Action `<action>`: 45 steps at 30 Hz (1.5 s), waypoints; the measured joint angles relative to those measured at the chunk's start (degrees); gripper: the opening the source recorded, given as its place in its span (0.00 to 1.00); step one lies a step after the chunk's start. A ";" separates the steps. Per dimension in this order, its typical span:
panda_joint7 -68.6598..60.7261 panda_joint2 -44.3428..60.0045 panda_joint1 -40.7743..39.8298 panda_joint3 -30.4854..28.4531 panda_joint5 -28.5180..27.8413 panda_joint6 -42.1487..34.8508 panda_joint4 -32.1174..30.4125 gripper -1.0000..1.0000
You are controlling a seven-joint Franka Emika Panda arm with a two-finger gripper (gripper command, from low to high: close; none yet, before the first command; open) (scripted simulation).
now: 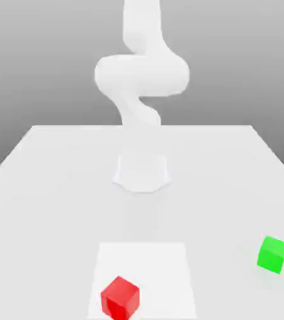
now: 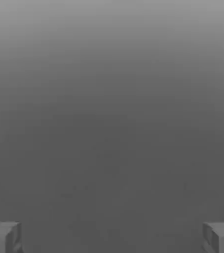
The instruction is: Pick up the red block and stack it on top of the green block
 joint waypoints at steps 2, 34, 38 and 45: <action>-5.25 4.42 2.39 -2.56 1.35 1.46 -0.63 0.50; -64.01 63.55 6.85 -9.04 13.41 27.51 -6.57 0.00; -64.26 64.20 6.55 -8.67 13.75 27.93 -6.46 0.00; -60.29 53.69 10.61 -11.68 6.54 19.80 -8.56 0.00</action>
